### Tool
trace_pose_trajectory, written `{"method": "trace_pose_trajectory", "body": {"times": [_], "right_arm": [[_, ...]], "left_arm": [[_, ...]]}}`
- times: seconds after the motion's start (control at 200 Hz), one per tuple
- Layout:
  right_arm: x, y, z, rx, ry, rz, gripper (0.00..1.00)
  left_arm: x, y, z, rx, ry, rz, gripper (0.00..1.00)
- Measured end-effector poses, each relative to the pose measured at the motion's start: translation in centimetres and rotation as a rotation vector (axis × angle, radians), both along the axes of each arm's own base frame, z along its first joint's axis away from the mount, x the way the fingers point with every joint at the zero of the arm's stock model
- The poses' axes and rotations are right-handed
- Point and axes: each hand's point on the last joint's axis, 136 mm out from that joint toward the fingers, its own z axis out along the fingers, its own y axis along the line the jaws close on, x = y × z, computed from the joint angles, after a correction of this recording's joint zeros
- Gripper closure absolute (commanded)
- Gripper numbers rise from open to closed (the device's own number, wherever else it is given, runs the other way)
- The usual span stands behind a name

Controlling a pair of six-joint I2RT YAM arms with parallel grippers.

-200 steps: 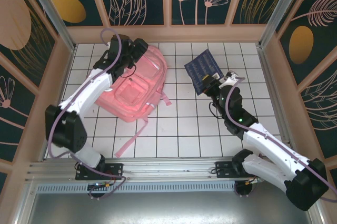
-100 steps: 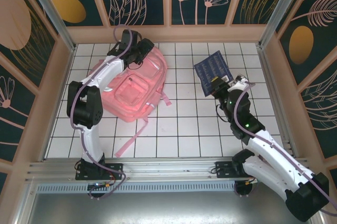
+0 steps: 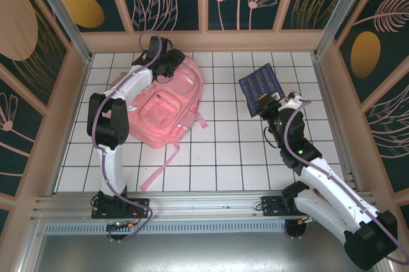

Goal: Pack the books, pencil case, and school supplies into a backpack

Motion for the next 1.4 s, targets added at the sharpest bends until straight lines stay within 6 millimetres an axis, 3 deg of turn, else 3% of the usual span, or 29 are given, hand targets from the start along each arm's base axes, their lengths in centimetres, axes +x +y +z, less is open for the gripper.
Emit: {"method": "trace_pose_trajectory", "body": {"times": [0.1,0.25,0.465,0.631,0.731,0.826,0.936,1.006,1.171,1.301,1.401], "right_arm": [[0.0,0.1,-0.2,-0.002,0.005,0.004,1.0],[0.0,0.1,-0.2,-0.002,0.004,0.003,1.0],[-0.2,-0.6,-0.1,-0.04,0.0,-0.02,1.0],[-0.1,-2.1,0.2,-0.126,0.019,-0.081,1.0],[0.0,-3.1,1.5,-0.167,0.008,-0.123,1.0],[-0.1,-4.0,3.0,-0.2,-0.001,-0.163,1.0],[-0.3,-4.7,4.9,-0.23,-0.017,-0.192,1.0],[-0.5,-4.9,6.0,-0.254,-0.027,-0.194,1.0],[-1.5,-4.8,9.2,-0.304,-0.067,-0.149,1.0],[-3.0,-3.7,12.7,-0.31,-0.122,-0.043,1.0],[-4.3,-2.7,15.1,-0.289,-0.149,0.045,1.0]], "left_arm": [[0.9,-0.3,-0.4,0.01,-0.006,-0.015,0.68],[0.9,-0.2,-2.8,0.044,0.035,-0.045,1.0],[0.5,-1.0,-2.2,0.072,0.011,-0.14,1.0],[-0.8,-4.2,1.3,0.123,-0.044,-0.28,1.0],[-3.5,-7.8,3.6,0.158,-0.085,-0.395,1.0],[-7.2,-11.7,6.5,0.164,-0.136,-0.532,1.0],[-11.7,-14.1,10.7,0.139,-0.212,-0.687,1.0],[-13.8,-13.4,13.4,0.151,-0.269,-0.738,1.0],[-17.7,-9.7,19.1,0.18,-0.404,-0.783,1.0],[-19.5,-7.6,19.9,0.057,-0.439,-0.836,1.0],[-20.0,-7.9,19.3,-0.061,-0.449,-0.899,1.0]]}}
